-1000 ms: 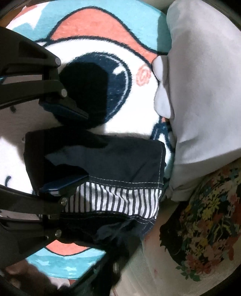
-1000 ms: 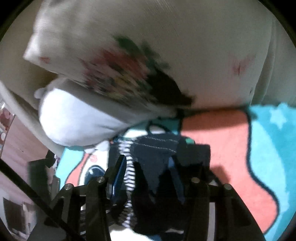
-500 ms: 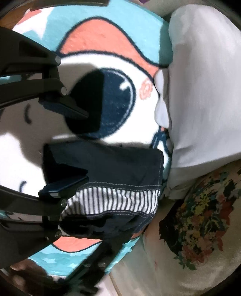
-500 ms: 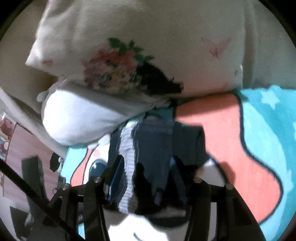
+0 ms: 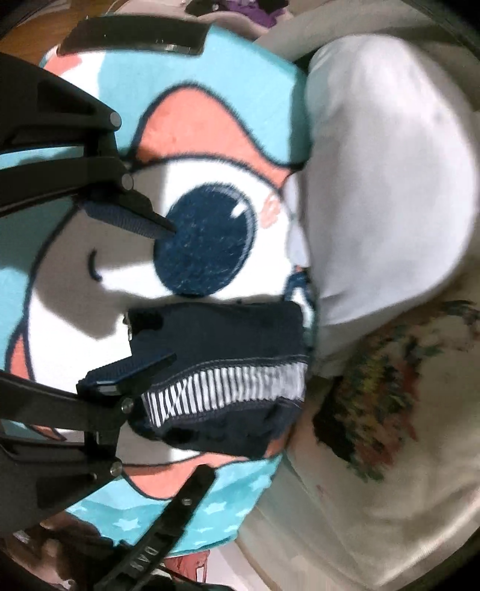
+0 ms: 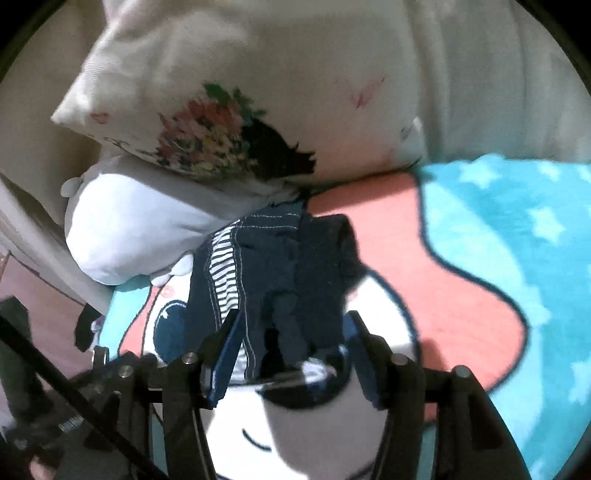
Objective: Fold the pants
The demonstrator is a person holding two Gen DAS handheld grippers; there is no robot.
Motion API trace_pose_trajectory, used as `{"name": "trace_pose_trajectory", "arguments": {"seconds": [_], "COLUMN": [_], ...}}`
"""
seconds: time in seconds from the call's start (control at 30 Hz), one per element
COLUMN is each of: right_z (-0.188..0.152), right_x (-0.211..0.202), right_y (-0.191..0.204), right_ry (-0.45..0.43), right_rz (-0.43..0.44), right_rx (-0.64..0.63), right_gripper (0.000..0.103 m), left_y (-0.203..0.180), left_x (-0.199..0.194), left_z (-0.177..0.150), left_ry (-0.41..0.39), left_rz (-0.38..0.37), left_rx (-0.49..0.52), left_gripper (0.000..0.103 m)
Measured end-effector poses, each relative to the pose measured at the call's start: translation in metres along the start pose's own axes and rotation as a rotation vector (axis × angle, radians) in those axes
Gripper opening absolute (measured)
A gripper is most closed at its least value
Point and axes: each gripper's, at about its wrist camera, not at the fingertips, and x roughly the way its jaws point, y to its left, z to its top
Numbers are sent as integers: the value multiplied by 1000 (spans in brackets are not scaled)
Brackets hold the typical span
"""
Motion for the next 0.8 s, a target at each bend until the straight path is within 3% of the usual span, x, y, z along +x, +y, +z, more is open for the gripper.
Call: {"name": "trace_pose_trajectory", "arguments": {"seconds": [0.17,0.37,0.53,0.57,0.63,0.8], "right_z": [-27,-57,-70,-73,-78,-90], "right_x": [-30,-44,-48,-47,-45,-36], "right_y": [10,26,37,39,42,35], "right_ry": [-39,-43,-40,-36,-20,40], "right_rz": [-59,-92,-110,-118,-137,-170], "right_rx": [-28,-65,-87,-95,-112,-88], "right_gripper": [71,73,78,79,80,80], "left_y": [-2,-4,-2,-2,-4,-10], "left_x": [-42,-107,-155,-157,-154,-110], "left_z": [0,-13,-20,-19,-14,-11], "left_ry": [-170,-491,-727,-742,-698,-451], "left_rz": [67,167,193,188,192,163], "left_rx": [28,53,45,46,64,145], "left_gripper": [74,103,103,103,103,103]}}
